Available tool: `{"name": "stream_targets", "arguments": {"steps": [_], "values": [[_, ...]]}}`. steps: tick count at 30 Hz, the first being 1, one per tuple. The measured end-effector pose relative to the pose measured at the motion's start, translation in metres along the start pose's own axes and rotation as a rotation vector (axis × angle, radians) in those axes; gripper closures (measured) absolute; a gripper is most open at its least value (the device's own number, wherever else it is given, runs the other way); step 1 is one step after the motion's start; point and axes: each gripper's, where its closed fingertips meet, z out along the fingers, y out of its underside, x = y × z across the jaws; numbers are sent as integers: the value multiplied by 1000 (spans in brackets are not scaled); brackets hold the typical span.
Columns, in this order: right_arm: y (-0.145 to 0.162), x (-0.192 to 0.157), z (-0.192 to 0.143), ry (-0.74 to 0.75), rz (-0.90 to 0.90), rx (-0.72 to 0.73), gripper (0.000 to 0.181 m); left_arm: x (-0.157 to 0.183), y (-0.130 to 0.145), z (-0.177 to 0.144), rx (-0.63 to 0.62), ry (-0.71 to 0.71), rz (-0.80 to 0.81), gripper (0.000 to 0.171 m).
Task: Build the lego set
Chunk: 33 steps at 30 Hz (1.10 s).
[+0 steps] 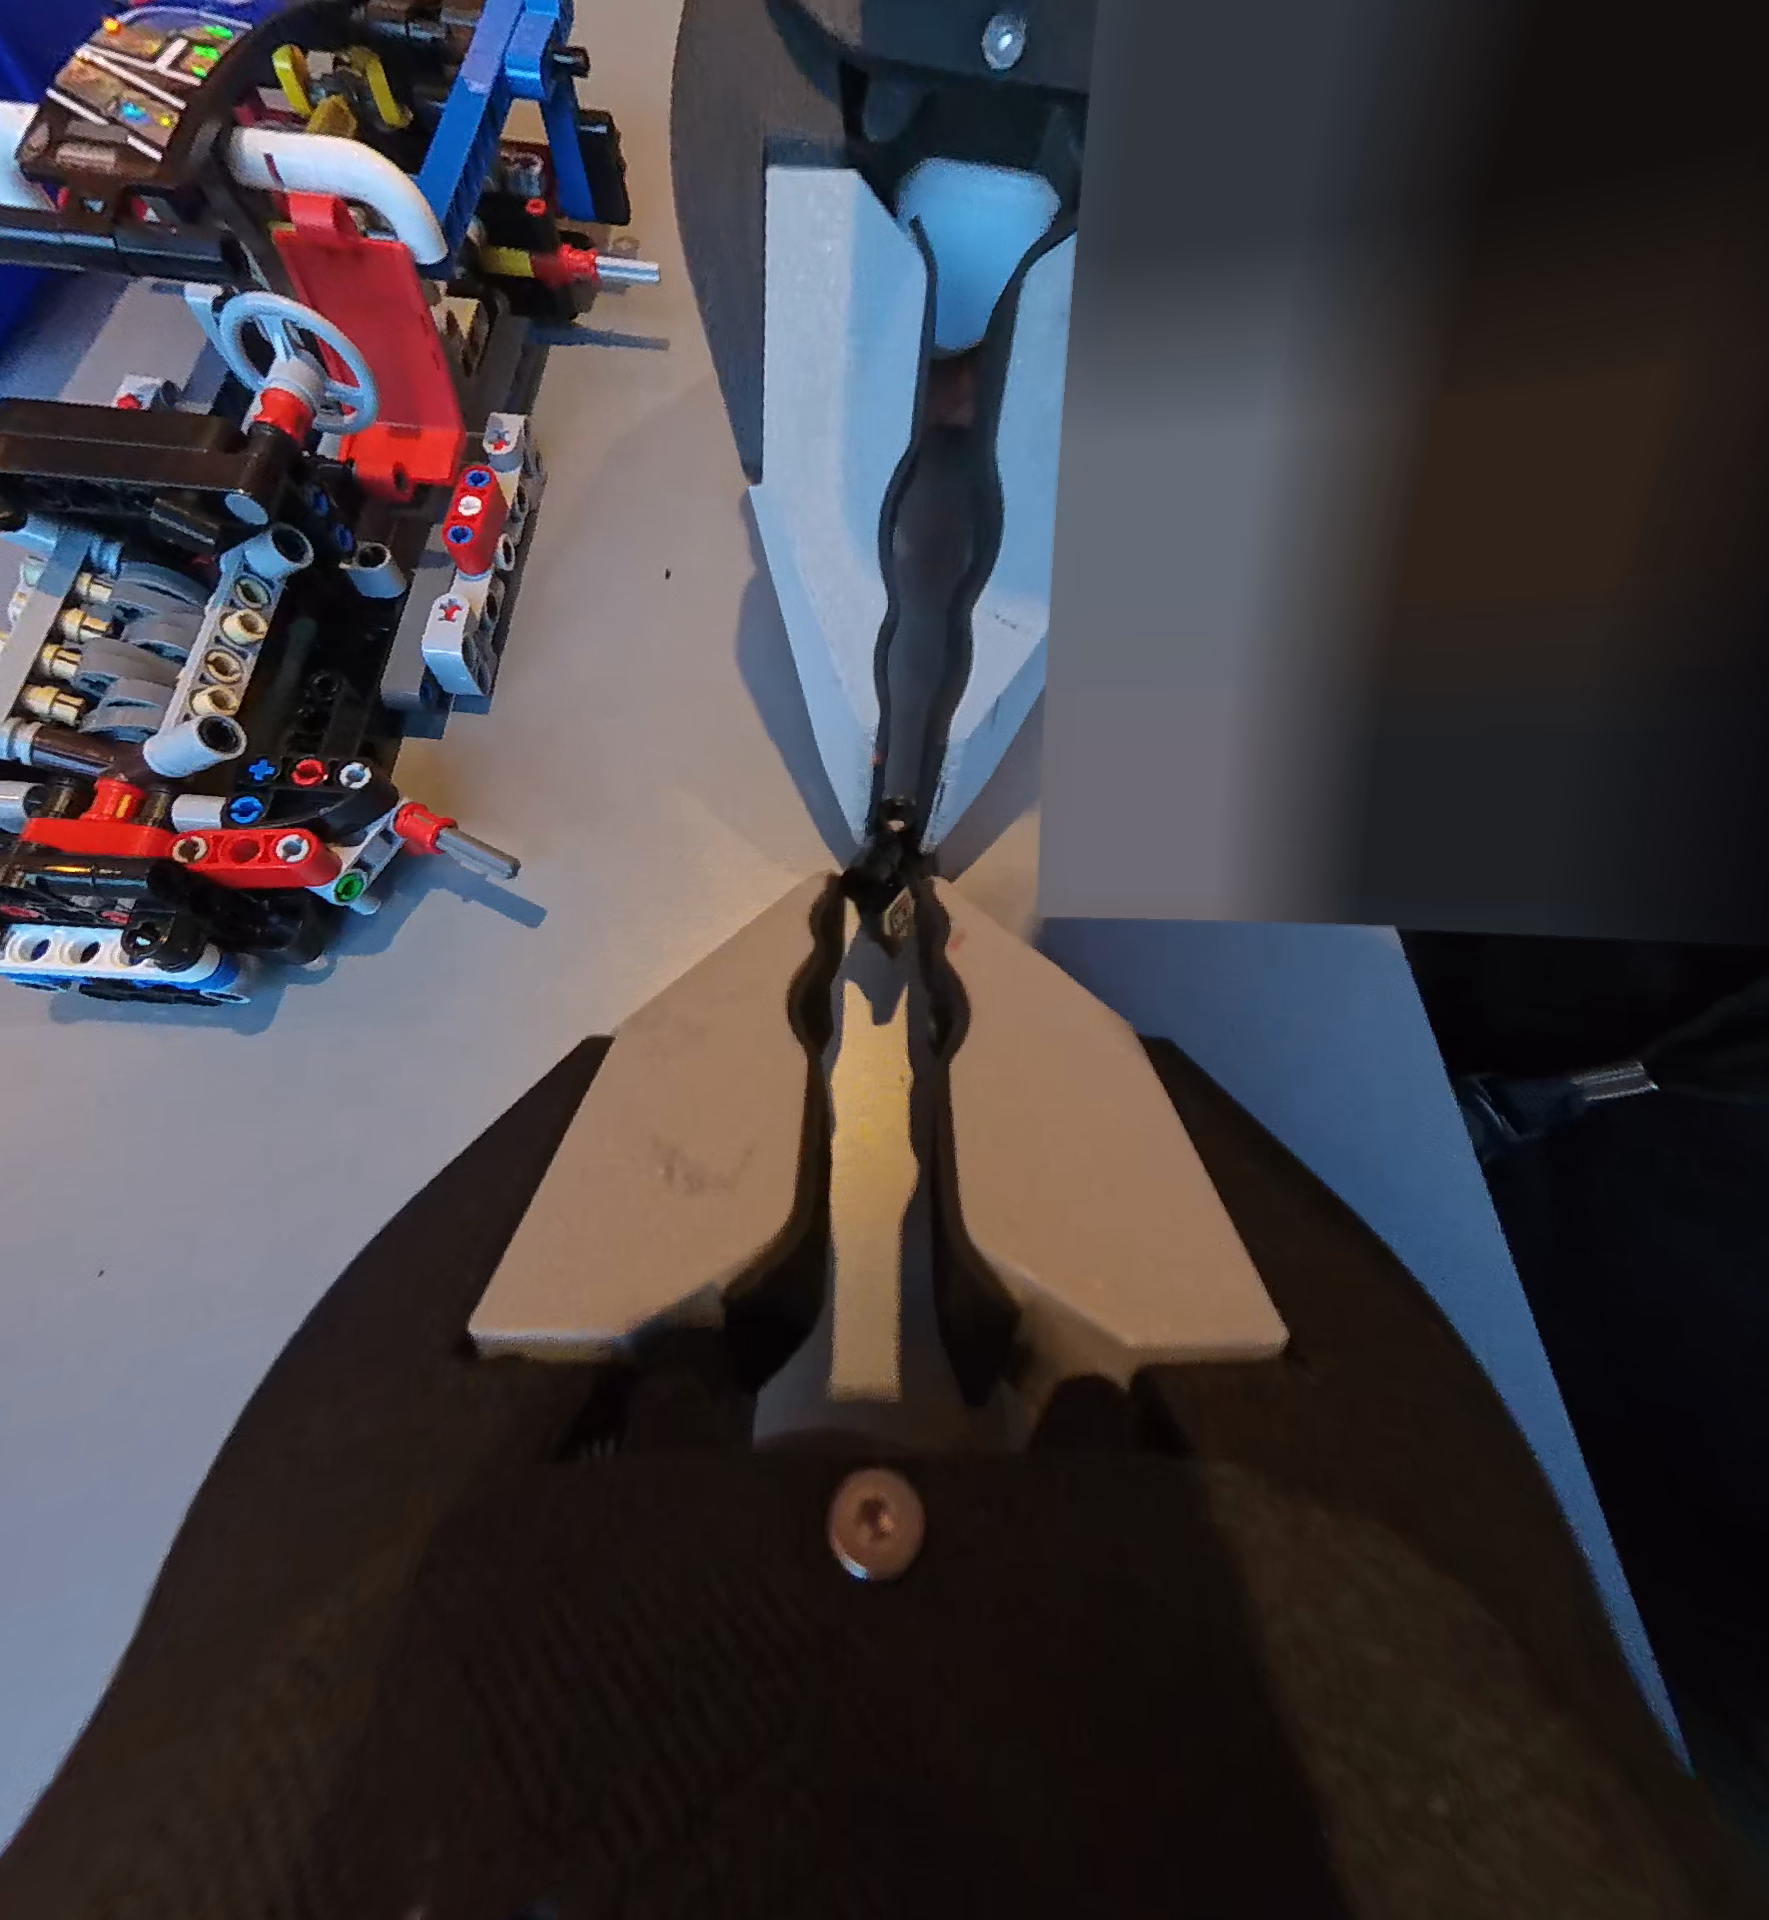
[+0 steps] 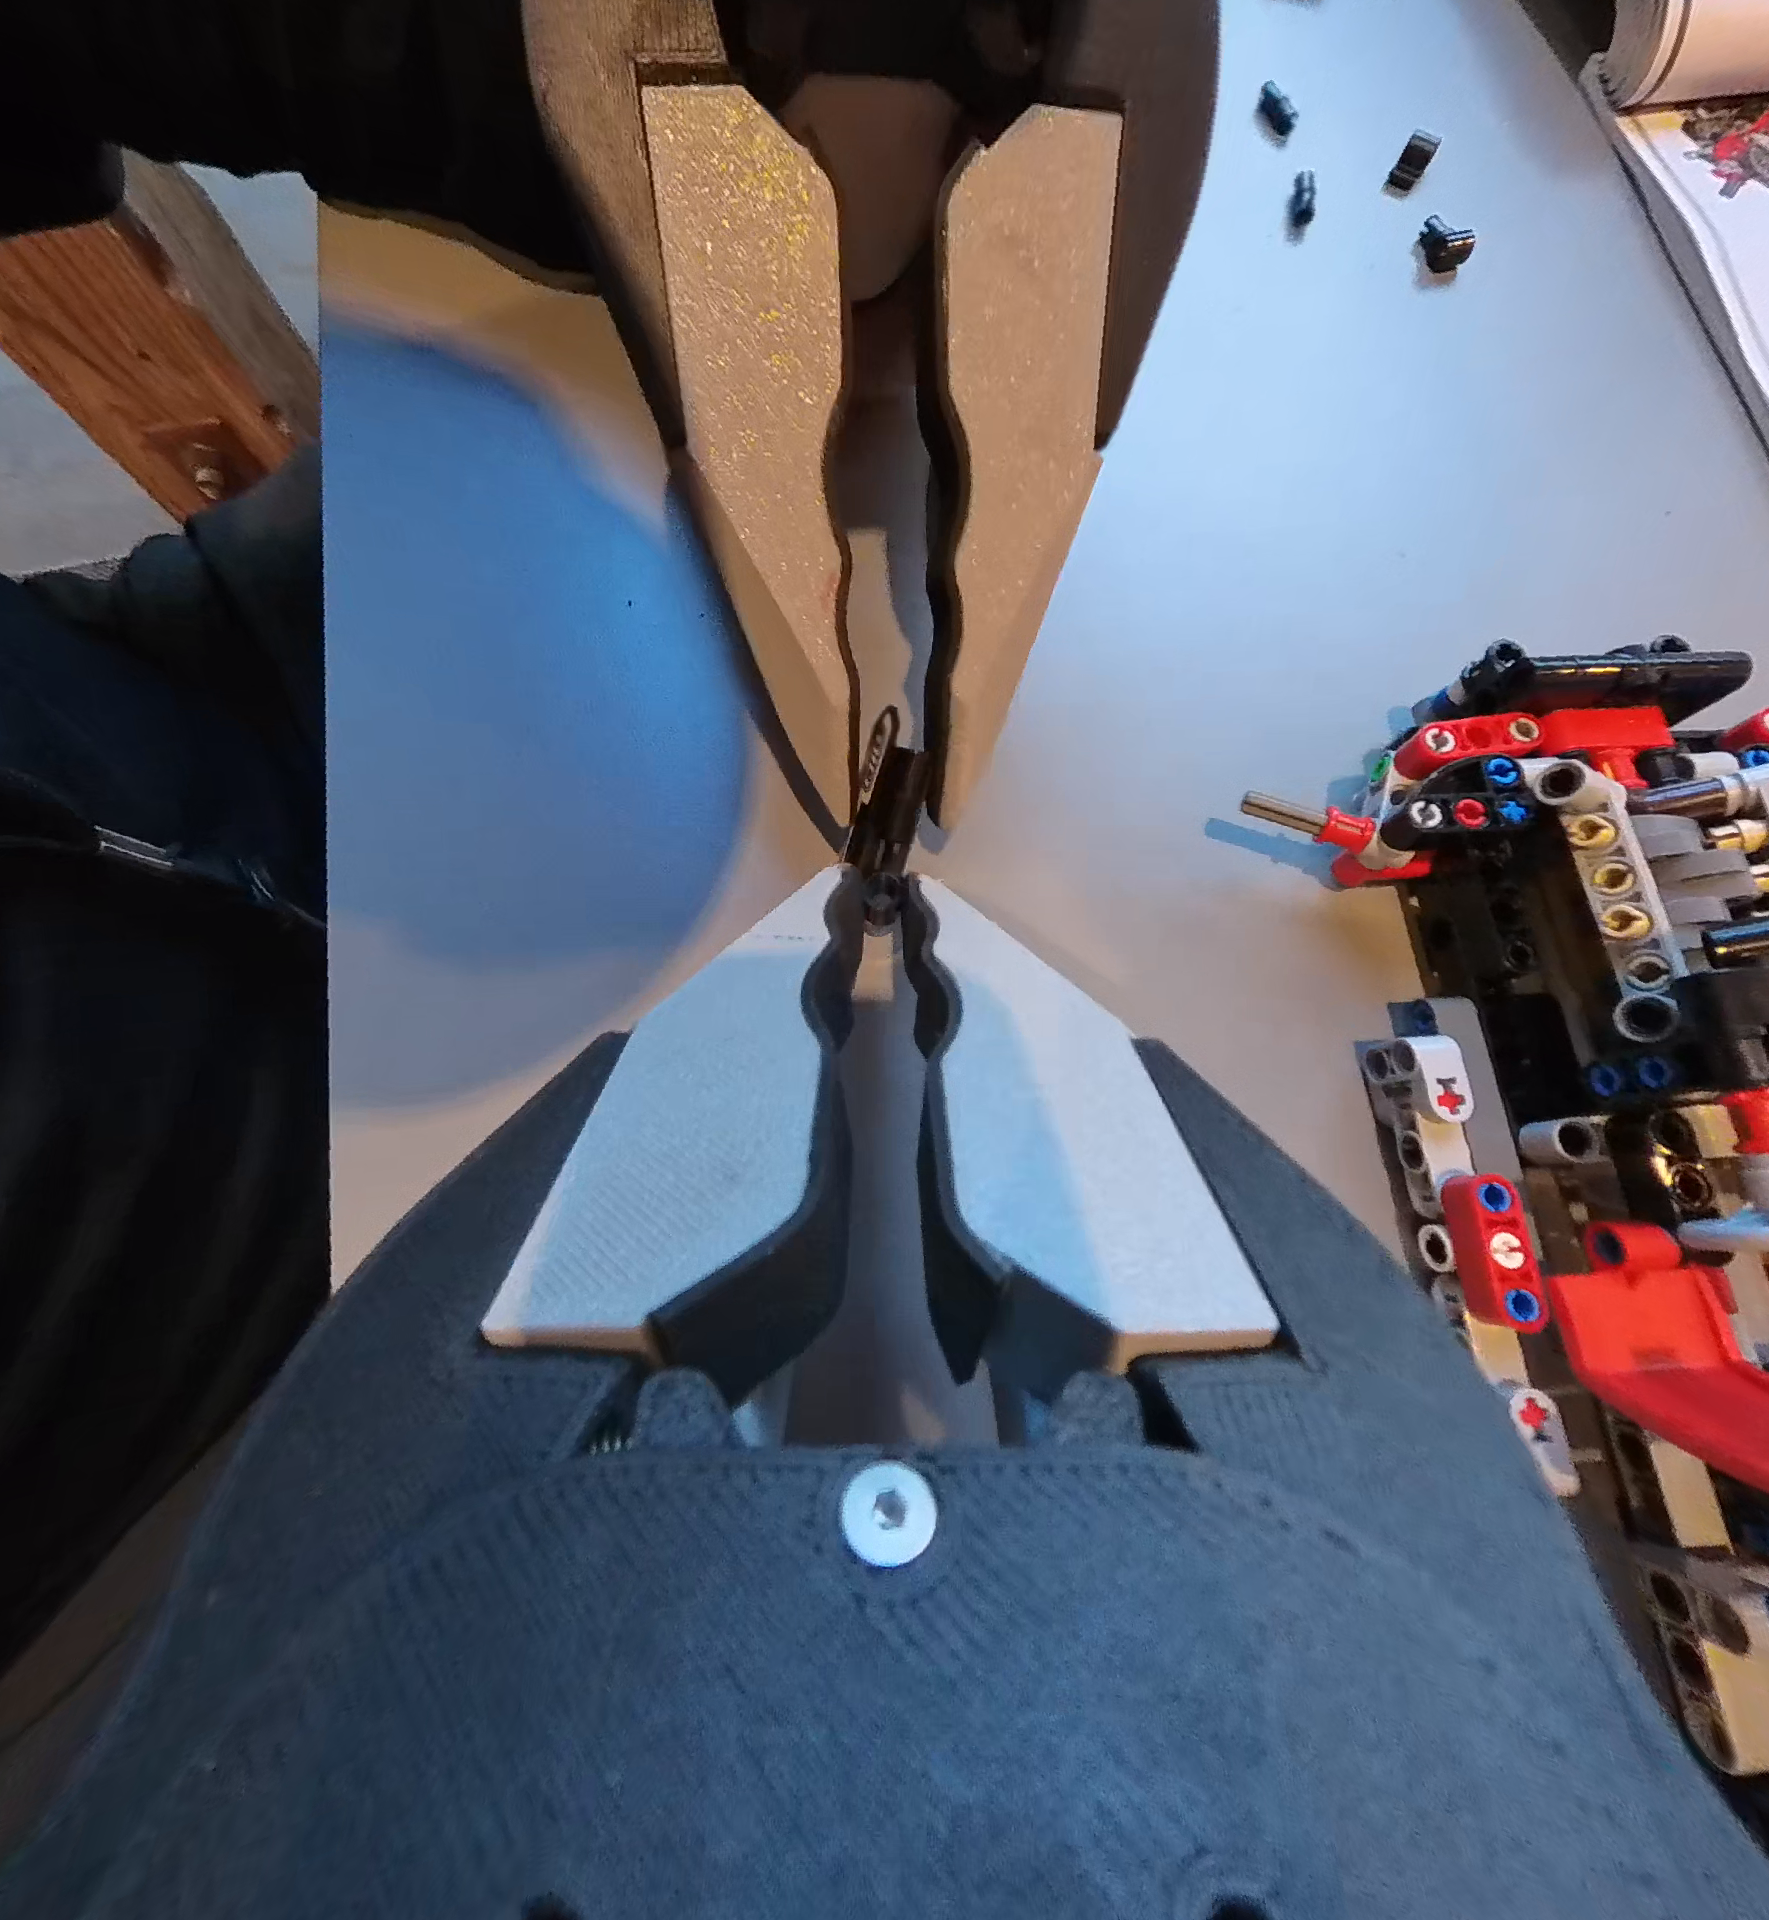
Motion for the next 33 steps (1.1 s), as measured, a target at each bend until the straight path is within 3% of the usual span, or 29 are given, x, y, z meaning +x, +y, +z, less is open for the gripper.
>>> {"name": "stream_targets", "arguments": {"steps": [9,16,33], "values": [[-3,-2,0,3,-12,18,177,0,-1,-4,22,4,-19,166],[-13,-8,-2,-55,50,76,177,-4,18,2,-107,-70,31,167],[-9,-1,1,-12,-18,29,177,-2,10,-3,-38,-44,9,168]]}}
